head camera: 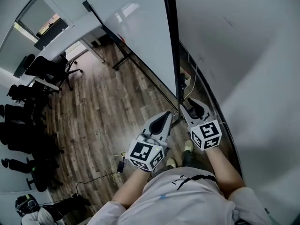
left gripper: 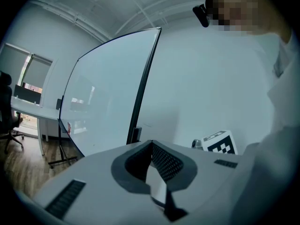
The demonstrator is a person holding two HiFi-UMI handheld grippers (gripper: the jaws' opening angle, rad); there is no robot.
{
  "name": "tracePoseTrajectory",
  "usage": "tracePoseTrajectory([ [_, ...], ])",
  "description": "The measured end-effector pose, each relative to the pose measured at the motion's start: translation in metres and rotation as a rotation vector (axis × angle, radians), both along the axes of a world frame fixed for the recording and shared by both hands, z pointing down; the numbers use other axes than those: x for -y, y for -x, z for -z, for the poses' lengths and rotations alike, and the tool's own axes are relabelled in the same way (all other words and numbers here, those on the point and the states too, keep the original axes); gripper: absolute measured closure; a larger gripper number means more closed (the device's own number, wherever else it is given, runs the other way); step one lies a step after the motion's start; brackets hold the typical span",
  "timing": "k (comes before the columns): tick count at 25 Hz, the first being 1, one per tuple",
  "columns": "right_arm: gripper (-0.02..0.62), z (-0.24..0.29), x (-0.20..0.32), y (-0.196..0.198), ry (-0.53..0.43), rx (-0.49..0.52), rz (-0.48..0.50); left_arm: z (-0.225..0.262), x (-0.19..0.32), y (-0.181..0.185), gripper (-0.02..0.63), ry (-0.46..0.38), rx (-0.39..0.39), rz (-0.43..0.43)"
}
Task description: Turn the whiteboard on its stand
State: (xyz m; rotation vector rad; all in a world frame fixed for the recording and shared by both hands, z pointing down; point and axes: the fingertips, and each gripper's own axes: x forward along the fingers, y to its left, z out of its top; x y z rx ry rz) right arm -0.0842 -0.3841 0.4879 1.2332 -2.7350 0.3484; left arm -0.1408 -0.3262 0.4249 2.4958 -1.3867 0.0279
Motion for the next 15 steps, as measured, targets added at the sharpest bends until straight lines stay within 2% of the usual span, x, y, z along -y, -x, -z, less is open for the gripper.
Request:
tracePoseTrajectory([
  [7,0.37,-0.02,0.058,0.006,-0.042,-0.059,0.015,-0.01,0.028,-0.003,0.594,0.034,0.041,0.062],
  [15,0.367,-0.017,0.096,0.025,-0.11,-0.084,0.043,-0.017,0.045,0.011,0.594,0.057,0.052,0.139],
])
